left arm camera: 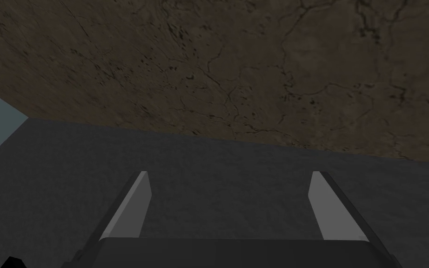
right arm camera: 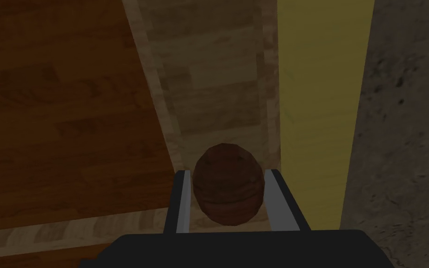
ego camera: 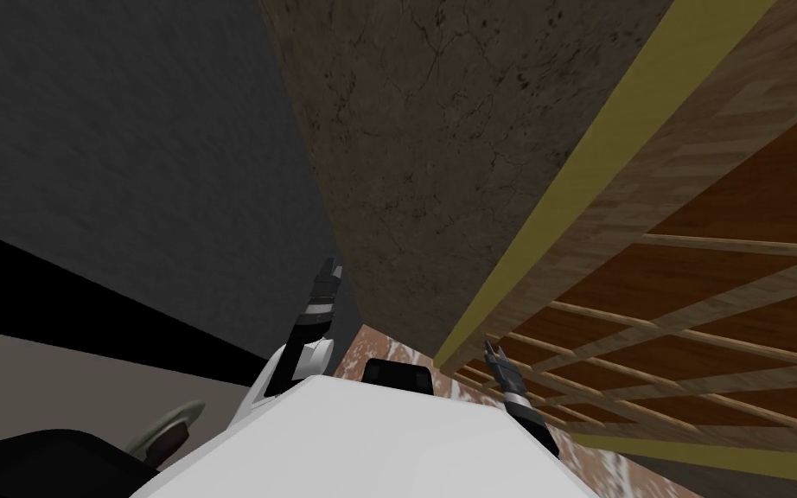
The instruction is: Pull the door open
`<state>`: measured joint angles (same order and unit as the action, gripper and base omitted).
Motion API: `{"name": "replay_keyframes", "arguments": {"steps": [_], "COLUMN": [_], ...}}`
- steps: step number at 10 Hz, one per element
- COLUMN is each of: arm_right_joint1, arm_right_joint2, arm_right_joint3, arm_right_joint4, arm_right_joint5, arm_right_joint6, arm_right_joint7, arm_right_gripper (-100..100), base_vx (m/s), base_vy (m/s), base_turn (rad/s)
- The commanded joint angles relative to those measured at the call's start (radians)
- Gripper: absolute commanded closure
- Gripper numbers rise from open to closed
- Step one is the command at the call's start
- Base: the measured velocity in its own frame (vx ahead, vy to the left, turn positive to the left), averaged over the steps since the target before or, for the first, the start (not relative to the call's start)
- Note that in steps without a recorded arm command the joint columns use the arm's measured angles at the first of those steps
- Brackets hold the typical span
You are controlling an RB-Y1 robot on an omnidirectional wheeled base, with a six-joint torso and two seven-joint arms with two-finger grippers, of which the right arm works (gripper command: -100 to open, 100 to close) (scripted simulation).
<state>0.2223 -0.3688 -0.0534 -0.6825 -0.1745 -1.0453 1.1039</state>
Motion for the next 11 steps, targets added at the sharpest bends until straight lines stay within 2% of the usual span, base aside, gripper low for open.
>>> {"name": "replay_keyframes", "arguments": {"steps": [1, 5, 11], "arm_right_joint1": [-0.003, -0.012, -0.027], "arm_right_joint2": [0.001, 0.004, 0.01], "arm_right_joint3": [0.0, 0.0, 0.002], "arm_right_joint4": [0.002, 0.004, 0.008], "arm_right_joint5": [-0.007, -0.021, -0.048], "arm_right_joint6": [0.001, 0.006, 0.016], "arm_right_joint7": [-0.038, -0.118, -0.274], "arm_right_gripper": [100, 100, 100], "base_vx": [-0.057, -0.047, -0.052], "base_vy": [-0.016, -0.014, -0.018], "base_turn": [0.047, 0.043, 0.055]}}
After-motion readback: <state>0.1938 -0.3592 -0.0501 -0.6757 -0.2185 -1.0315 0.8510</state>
